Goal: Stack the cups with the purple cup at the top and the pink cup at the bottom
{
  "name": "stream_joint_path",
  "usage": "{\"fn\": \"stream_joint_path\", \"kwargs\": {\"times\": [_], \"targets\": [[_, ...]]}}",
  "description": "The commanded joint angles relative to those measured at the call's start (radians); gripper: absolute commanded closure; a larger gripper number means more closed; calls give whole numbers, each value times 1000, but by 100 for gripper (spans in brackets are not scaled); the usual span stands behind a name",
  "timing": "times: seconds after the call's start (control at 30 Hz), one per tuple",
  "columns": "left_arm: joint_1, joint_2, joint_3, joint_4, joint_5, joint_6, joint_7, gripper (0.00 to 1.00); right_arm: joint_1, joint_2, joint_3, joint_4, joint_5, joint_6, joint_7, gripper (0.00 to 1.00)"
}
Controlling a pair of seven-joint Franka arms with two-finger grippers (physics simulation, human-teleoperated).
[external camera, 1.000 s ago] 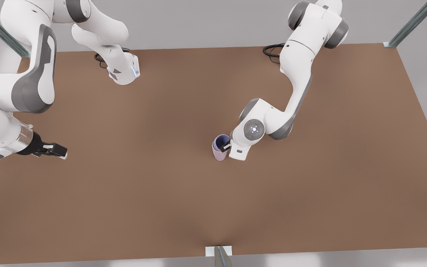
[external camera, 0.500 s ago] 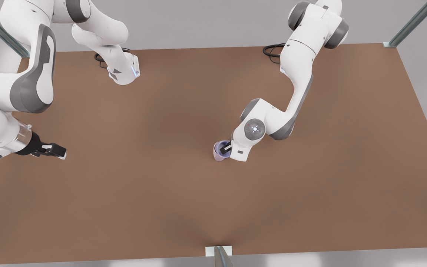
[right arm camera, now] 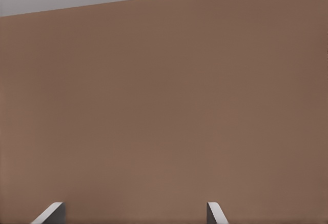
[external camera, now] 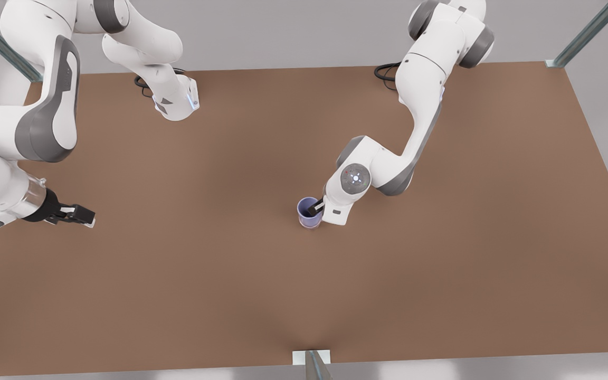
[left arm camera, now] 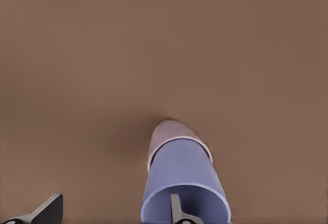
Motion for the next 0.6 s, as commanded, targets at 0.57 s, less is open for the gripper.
{"fn": "stream_joint_path", "kwargs": {"times": [0.57], "targets": [[315, -383, 114, 83, 198, -434, 973, 0, 0, 1, 1, -2, 6, 12, 0, 0]]}}
